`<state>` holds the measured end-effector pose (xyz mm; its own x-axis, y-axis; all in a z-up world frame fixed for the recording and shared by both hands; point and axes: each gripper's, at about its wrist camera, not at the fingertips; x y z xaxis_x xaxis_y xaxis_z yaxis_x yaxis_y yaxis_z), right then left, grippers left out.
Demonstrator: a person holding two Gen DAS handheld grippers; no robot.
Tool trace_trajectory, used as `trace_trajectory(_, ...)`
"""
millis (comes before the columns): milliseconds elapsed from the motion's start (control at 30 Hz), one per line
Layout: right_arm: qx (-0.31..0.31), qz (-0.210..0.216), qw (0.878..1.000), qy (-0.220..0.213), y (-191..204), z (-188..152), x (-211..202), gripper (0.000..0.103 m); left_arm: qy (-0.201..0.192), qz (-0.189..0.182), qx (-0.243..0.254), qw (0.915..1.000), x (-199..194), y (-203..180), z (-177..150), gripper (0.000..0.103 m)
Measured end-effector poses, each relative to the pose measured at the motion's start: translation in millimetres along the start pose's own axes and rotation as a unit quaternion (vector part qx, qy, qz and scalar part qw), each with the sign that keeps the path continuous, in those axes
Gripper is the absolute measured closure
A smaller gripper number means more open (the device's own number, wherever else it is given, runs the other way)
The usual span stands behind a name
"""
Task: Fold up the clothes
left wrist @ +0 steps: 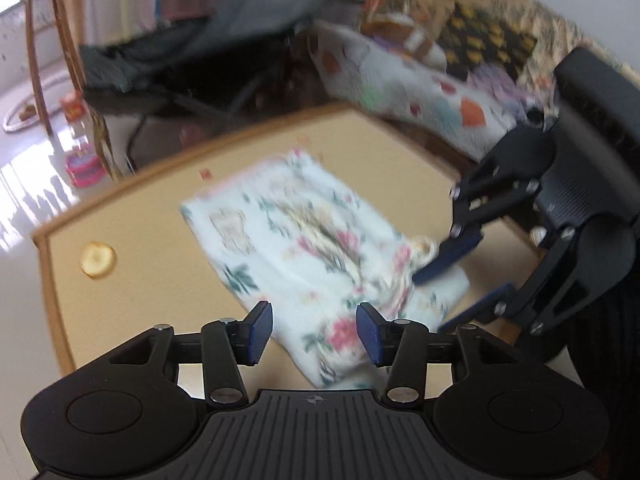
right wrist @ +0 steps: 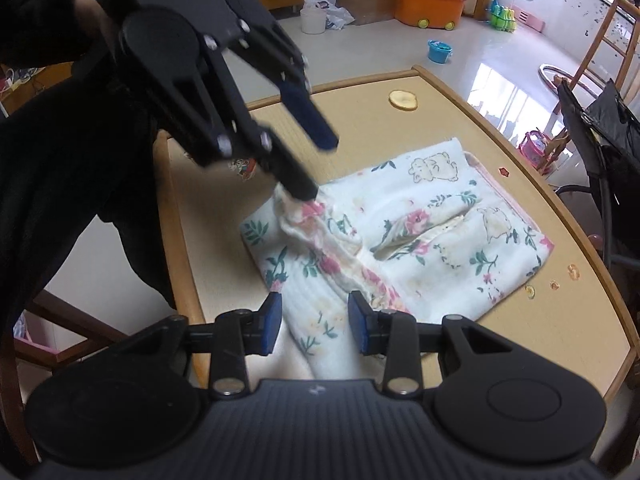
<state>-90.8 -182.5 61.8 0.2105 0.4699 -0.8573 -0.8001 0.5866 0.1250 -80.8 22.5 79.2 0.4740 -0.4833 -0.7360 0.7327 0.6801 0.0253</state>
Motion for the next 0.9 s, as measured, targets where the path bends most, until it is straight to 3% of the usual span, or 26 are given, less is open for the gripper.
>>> trace_trajectory(133, 0.016, -0.003, 1.0, 0.003, -5, -3, 5, 0.067, -0.026, -0.047, 0.049, 0.9973, -14, -12, 3, 0.052)
trace_trajectory(300, 0.029, -0.001, 1.0, 0.004, -10, -4, 12, 0.067, -0.014, -0.12, 0.125, 0.9848, -9, -41, 3, 0.052)
trace_trajectory(467, 0.026, 0.004, 1.0, 0.008, -12, -5, 14, 0.066, 0.023, -0.108, 0.179, 0.9776, 19, -53, 2, 0.052)
trace_trajectory(600, 0.025, 0.007, 1.0, 0.011, -14, -7, 14, 0.066, 0.05, -0.077, 0.209, 0.9735, 39, -54, 2, 0.052)
trace_trajectory(667, 0.025, 0.008, 1.0, 0.011, -14, -7, 14, 0.066, 0.052, -0.059, 0.209, 0.9747, 44, -49, 2, 0.052)
trace_trajectory(767, 0.025, 0.01, 1.0, 0.011, -14, -8, 14, 0.066, 0.051, -0.061, 0.187, 0.9792, 43, -39, 2, 0.051)
trace_trajectory(900, 0.028, 0.014, 0.999, 0.009, -15, -9, 15, 0.066, 0.079, -0.067, 0.202, 0.9738, 51, -36, -7, 0.048)
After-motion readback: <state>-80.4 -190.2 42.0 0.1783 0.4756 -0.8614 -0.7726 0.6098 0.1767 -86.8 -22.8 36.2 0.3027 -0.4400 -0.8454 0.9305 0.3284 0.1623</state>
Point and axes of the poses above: each gripper's, at about its wrist camera, not at the fingertips, and x roughly the way its jaws point, y to its left, z to its top, and after that the axes turned 12 degrees about x, right-handed
